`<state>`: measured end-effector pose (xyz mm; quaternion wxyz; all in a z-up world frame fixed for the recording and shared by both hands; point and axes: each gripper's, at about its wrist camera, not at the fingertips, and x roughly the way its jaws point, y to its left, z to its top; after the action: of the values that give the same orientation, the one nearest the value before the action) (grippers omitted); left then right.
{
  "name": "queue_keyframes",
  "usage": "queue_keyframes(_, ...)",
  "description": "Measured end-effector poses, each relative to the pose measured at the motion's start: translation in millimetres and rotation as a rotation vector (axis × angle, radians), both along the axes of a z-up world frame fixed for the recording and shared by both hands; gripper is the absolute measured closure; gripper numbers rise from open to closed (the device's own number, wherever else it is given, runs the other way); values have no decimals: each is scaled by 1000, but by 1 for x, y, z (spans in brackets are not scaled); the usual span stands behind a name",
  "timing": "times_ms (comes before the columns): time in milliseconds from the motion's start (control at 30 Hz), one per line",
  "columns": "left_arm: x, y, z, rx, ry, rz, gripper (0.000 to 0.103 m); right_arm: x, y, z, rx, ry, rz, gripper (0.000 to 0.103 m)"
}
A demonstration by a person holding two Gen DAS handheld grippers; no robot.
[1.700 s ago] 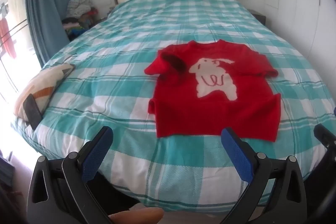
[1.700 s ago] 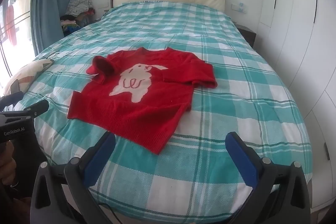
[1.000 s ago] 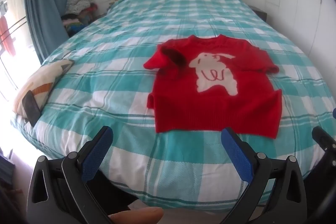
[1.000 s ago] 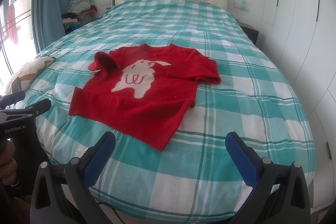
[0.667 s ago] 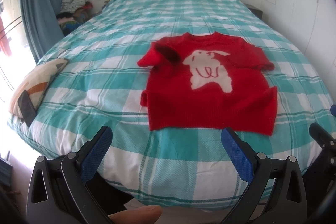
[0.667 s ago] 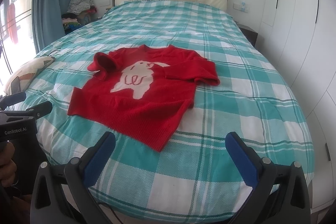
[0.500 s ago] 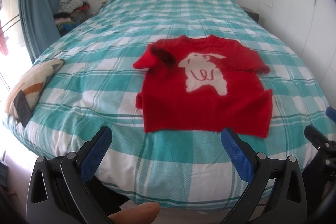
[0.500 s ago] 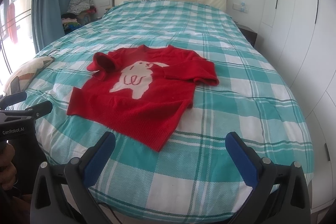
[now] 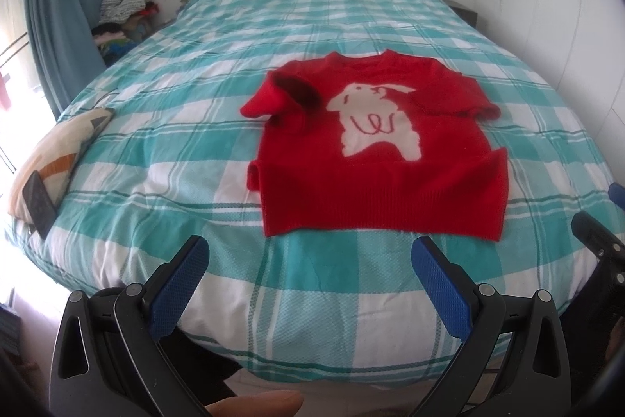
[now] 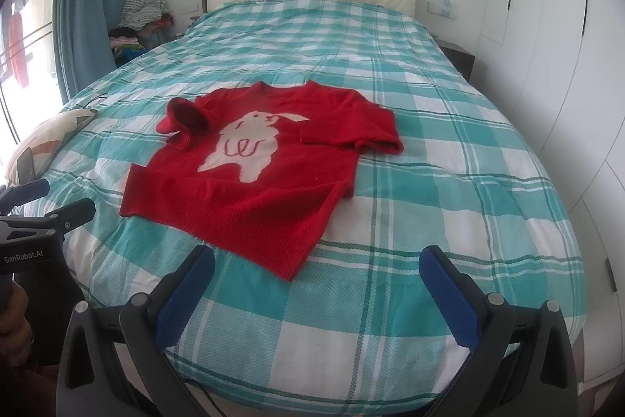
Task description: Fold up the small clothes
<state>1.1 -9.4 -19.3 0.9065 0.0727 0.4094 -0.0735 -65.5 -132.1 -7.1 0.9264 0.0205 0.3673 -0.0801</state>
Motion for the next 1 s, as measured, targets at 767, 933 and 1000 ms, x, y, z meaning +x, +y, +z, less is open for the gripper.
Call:
queue_keyframes(767, 1, -4, -5, -32, 36, -122, 0, -2, -12, -6, 64, 18, -29, 0)
queue_keyframes(933, 34, 51, -16, -27, 21, -14, 0, 0, -23, -14, 107, -43, -3, 0)
queue_keyframes(1000, 58, 76, -31, -73, 72, 46, 0, 7, -37, -35, 170, -10, -2, 0)
